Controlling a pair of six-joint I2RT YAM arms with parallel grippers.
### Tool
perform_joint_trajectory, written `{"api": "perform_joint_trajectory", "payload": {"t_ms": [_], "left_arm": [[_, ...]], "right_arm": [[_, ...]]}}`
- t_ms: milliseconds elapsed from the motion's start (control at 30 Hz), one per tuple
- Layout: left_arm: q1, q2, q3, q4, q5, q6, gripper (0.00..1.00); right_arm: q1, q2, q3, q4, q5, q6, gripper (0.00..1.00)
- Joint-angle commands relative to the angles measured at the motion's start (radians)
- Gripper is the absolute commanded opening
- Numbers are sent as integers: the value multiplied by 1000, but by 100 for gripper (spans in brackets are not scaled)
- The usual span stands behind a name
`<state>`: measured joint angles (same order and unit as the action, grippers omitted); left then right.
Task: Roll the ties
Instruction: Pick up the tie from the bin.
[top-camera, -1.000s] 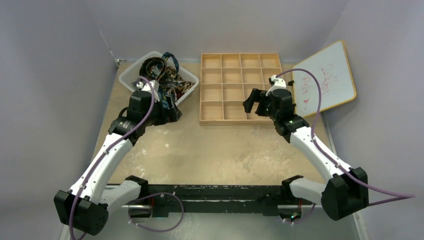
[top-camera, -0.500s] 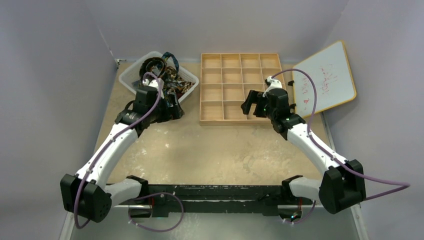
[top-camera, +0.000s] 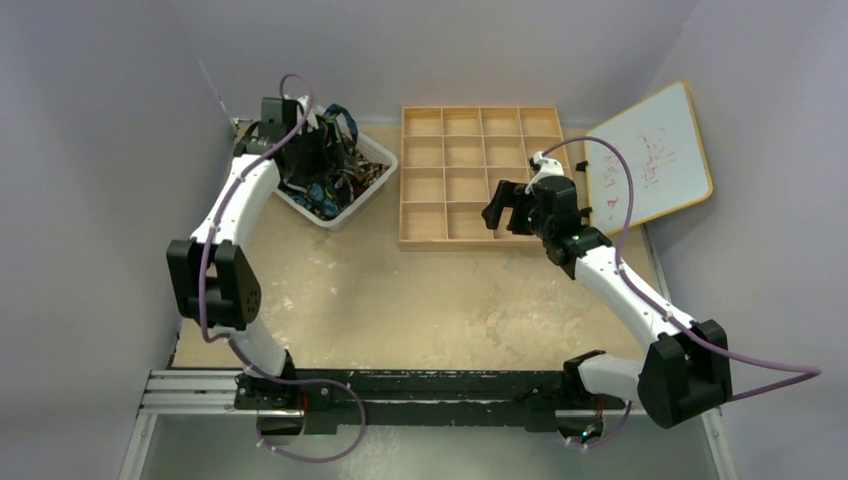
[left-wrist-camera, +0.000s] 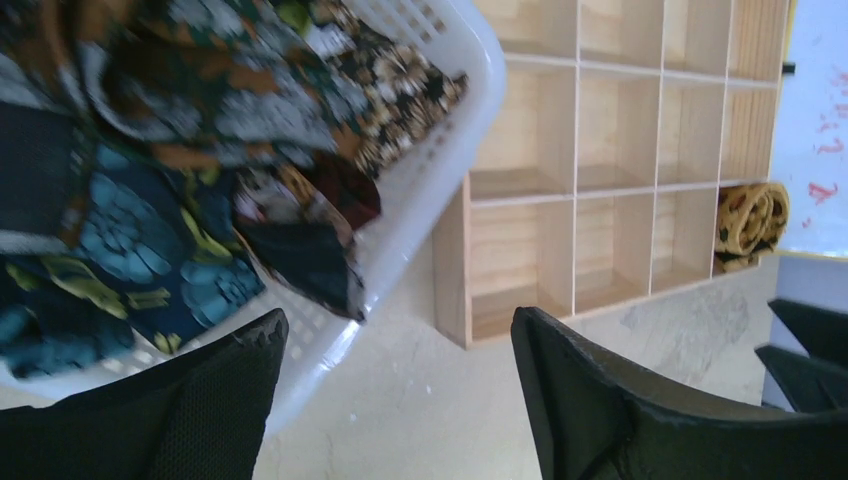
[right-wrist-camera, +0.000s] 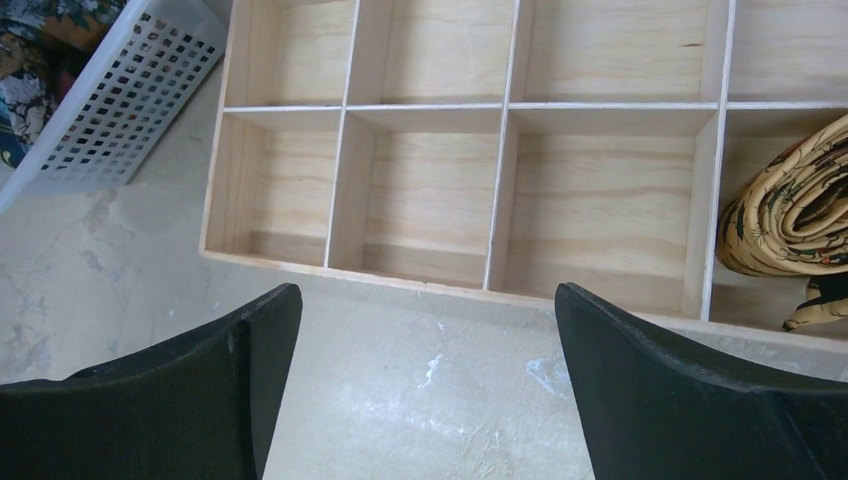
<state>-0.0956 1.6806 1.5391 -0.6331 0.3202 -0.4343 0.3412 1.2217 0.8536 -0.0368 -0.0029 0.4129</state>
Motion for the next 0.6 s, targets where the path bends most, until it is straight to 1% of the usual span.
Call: {"api": "perform_joint_trajectory", "payload": {"t_ms": [0, 100, 233, 400, 500, 567], "left_arm": [[48, 106, 147, -63, 42, 27, 72], [81, 154, 212, -76, 1, 25, 69], [162, 192, 296, -62, -33, 43, 80], [230, 274, 395, -74, -49, 99, 82], [242, 312, 426, -59, 12, 105, 81], [241, 331, 434, -30, 80, 116, 80]], "right_arm": [[1, -27, 51, -19, -1, -25, 99], [1, -29, 59, -32, 0, -31, 99], [2, -34, 61, -38, 0, -31, 99], [2, -30, 65, -38, 1, -28, 99], [1, -18, 69, -34, 0, -26, 99], [1, -9, 74, -38, 0, -27, 99]]}}
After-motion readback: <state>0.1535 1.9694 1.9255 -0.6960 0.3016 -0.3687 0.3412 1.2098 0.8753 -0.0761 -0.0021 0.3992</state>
